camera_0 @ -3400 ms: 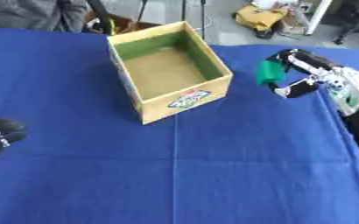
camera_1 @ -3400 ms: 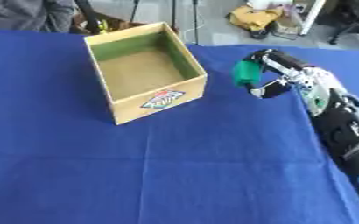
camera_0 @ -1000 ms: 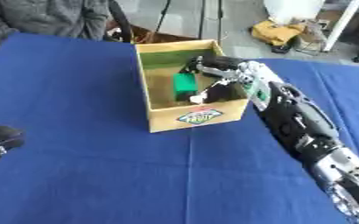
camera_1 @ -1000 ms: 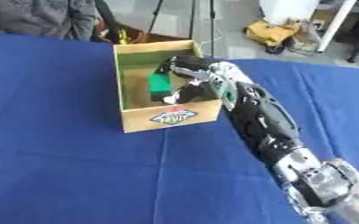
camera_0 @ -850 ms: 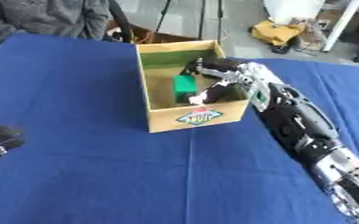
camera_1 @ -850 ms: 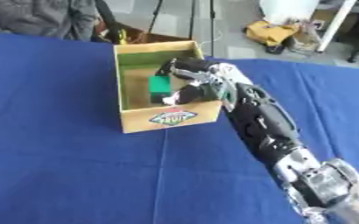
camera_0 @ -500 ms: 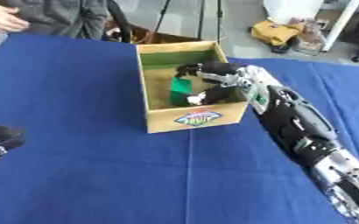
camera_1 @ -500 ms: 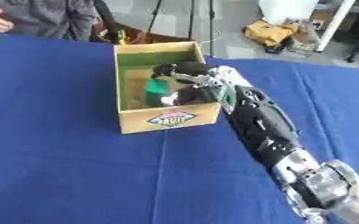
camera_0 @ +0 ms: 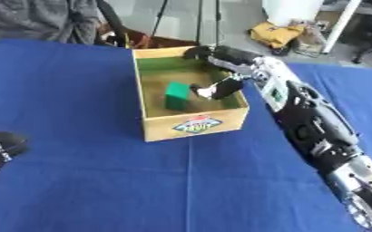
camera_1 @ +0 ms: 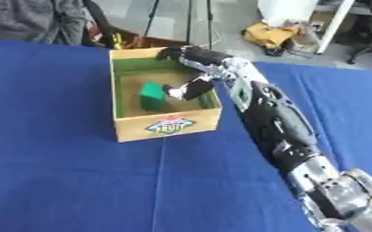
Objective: Pick up objects on the table and place them in the box.
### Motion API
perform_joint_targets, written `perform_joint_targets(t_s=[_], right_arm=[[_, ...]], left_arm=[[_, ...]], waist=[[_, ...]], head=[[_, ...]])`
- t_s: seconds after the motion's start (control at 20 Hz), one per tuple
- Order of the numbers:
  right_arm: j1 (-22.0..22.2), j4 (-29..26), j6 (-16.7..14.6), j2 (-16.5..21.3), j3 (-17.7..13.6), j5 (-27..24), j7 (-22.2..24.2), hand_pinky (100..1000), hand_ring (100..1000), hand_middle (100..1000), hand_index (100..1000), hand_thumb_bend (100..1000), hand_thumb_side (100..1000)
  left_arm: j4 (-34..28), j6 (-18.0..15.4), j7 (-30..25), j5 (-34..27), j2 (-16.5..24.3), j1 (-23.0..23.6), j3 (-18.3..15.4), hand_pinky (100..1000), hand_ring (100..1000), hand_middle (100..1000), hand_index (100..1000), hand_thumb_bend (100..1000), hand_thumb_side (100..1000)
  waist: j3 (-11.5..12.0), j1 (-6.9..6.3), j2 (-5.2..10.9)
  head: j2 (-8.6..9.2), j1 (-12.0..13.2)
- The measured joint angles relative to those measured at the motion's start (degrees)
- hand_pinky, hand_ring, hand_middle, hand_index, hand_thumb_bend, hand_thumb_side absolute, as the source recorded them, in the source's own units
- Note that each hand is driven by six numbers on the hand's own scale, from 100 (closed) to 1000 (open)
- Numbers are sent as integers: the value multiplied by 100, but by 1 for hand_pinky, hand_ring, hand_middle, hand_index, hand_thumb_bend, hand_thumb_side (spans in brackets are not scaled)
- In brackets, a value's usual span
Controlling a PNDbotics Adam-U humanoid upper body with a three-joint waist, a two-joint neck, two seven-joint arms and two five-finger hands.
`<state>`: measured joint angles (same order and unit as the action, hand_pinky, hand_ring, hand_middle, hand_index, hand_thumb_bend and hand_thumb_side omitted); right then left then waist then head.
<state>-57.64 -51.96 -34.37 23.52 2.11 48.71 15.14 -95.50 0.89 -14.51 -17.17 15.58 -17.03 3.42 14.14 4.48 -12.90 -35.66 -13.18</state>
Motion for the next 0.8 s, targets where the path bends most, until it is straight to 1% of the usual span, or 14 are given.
perform_joint_targets(t_s=[0.1,0.15,0.2,0.25,0.3,0.35,0.4,0.45,0.55,0.65,0.7,0.75,0.8], right_arm=[[126,-293,34,24,-238,-170,-177,800,885,847,918,100,439],[227,-436,50,63,-358,-253,-266,784,871,810,879,100,498],[336,-579,79,81,-467,-341,-356,778,866,795,856,100,517],[475,-742,126,81,-561,-456,-469,778,866,795,856,100,517],[726,-994,204,98,-583,-697,-710,776,864,788,844,100,541],[1085,-1318,322,154,-510,-1107,-1056,777,864,772,826,100,600],[1501,-1704,478,228,-382,-1664,-1416,770,855,757,810,100,659],[1936,-2132,664,305,-263,-2336,-1724,767,851,754,807,100,677],[2650,-2972,1079,448,-151,-3858,-2085,759,839,744,803,100,732],[3250,-3681,1463,517,-236,-5299,-2159,756,835,734,795,100,790],[3566,-3960,1629,524,-334,-5883,-2145,756,835,734,795,100,790],[3825,-4169,1760,524,-431,-6317,-2117,754,833,728,789,100,823],[4048,-4334,1868,513,-526,-6648,-2093,752,830,724,786,100,834]], left_arm=[[0,-12,35,0,2,61,-38,829,784,588,668,439,1000],[0,-19,55,0,2,74,-56,829,784,588,667,439,1000],[0,-23,77,0,2,97,-80,829,785,589,668,438,1000],[1,-33,99,0,5,114,-105,829,785,589,668,438,1000],[1,-39,123,2,8,131,-131,829,785,589,667,437,1000],[1,-44,150,3,9,142,-155,829,785,589,667,439,1000],[1,-56,175,5,19,147,-185,829,785,589,667,440,1000],[1,-64,207,9,44,149,-212,829,785,589,667,441,1000],[1,-81,266,12,60,154,-268,829,786,590,667,442,1000],[1,-93,321,15,61,190,-320,829,786,590,667,441,1000],[1,-99,343,20,63,191,-337,829,786,590,667,441,1000],[0,-103,362,27,63,191,-350,829,786,590,667,441,1000],[0,-112,382,31,66,192,-371,829,786,590,667,441,1000]], waist=[[-253,-35,48],[-349,-56,56],[-433,-78,56],[-534,-88,56],[-648,-88,56],[-746,-83,56],[-833,-83,56],[-922,-80,56],[-1049,-73,56],[-1167,-71,56],[-1224,-75,56],[-1255,-84,56],[-1269,-91,56]], head=[[-1,121],[-1,180],[-1,242],[0,308],[2,375],[4,441],[9,504],[21,563],[57,675],[73,785],[78,830],[81,863],[93,899]])
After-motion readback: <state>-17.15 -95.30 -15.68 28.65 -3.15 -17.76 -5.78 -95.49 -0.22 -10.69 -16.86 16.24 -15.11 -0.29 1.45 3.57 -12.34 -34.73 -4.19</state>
